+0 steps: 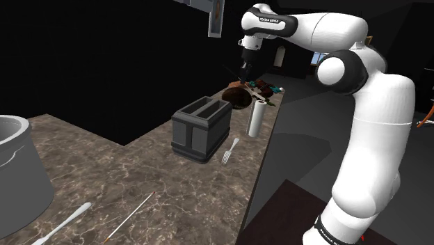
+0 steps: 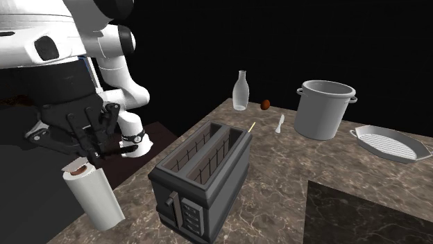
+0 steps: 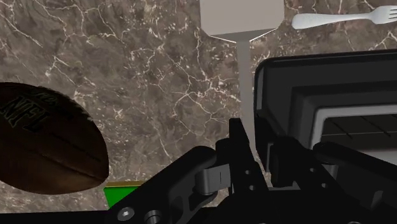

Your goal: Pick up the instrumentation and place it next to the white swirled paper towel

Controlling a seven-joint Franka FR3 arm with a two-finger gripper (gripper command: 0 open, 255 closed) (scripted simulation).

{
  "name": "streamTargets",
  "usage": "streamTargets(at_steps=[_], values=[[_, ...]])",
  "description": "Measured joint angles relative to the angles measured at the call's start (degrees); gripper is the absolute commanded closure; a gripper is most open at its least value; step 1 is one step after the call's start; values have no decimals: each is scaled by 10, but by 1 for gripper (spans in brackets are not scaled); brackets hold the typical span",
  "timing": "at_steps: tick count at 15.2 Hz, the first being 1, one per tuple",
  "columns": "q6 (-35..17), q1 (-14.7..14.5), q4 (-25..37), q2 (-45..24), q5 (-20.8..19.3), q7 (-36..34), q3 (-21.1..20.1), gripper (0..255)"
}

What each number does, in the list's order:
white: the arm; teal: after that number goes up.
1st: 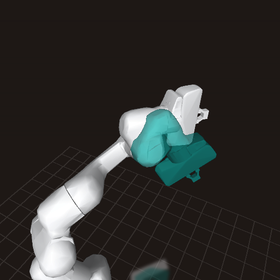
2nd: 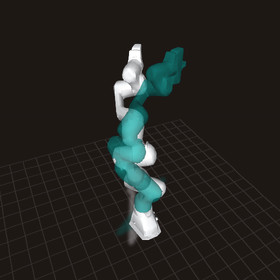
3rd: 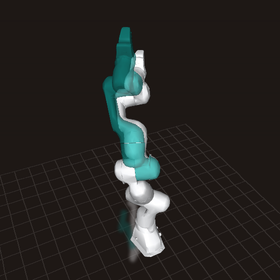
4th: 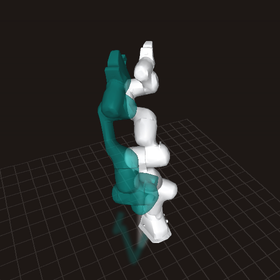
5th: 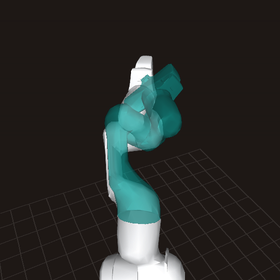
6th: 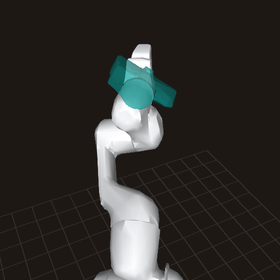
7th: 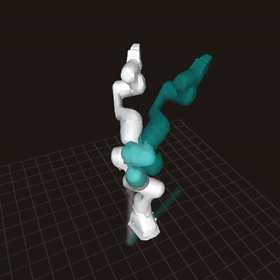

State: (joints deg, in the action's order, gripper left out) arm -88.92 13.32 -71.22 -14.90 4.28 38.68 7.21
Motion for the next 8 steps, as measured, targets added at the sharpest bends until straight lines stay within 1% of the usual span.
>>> streamTargets(at_steps=[1, 3, 4, 5, 7, 8], values=[[12, 11, 37, -26, 5, 13, 4, 255], [22, 28, 74, -54, 12, 34, 10, 255], [42, 39, 128, -88, 18, 41, 12, 255], [56, 50, 166, -114, 23, 50, 14, 255], [57, 59, 179, -126, 25, 59, 15, 255], [47, 59, 166, -123, 25, 61, 16, 255]])
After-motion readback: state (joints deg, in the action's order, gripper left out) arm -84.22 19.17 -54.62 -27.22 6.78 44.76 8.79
